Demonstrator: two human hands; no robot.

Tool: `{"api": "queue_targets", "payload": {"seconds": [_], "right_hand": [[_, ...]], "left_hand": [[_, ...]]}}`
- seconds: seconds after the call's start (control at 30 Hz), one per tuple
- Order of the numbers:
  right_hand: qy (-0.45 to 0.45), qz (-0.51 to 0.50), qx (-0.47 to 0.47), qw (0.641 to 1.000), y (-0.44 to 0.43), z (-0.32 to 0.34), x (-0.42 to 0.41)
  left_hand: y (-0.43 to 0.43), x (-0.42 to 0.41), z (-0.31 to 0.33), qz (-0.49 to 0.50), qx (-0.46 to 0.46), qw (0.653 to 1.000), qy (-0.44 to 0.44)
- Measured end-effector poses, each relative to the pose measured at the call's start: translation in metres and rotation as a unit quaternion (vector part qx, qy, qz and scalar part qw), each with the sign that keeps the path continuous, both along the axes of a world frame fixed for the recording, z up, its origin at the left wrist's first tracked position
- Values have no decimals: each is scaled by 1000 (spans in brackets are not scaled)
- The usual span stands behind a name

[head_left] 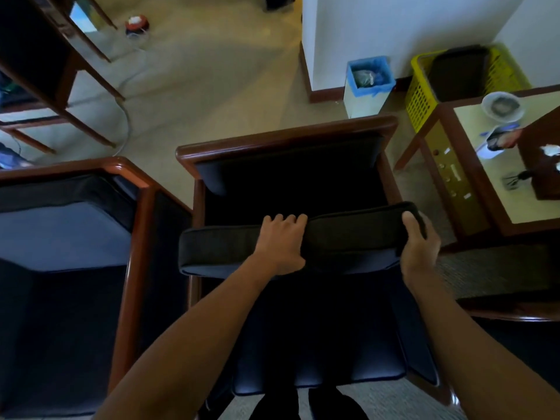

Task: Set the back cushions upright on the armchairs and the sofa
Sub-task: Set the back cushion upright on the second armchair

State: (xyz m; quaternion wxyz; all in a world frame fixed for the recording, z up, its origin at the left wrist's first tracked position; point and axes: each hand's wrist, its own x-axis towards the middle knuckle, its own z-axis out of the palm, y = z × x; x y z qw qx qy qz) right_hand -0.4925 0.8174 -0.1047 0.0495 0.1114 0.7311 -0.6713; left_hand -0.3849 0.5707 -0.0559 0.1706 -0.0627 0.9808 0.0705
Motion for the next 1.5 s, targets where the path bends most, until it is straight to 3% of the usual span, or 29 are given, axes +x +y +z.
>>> {"api": "queue_targets", "payload": {"seconds": [0.07,0.27,0.4,0.63,0.73,0.9,0.97,1.33,1.5], "right_hand": [[-23,-40,36,998,4,-7,2],[29,-75,111,991,-12,-6,-5],[34,-87,108,990,-21,-5,-10],[38,-86,97,991,-32,-5,-22],[44,-91,99,990,-33,-9,-27],[48,-91,98,990,-42,-15,-39],[47,-96,106,989,-50,-15,-47],[85,-92,113,986,-111,-2,-125],[106,-64,154,980,-135,-20,-154]], "left_hand": [[8,5,-23,3,-2,999,32],[-17,33,-31,21,12,990,140],[-58,66,-38,145,-20,975,167],[-93,74,-50,357,-36,910,208],[-99,66,-56,476,30,842,252],[-110,58,-57,668,248,621,326],[-117,50,-56,695,254,590,324],[-161,11,-47,685,251,582,359],[-180,-19,-53,650,256,621,355]]}}
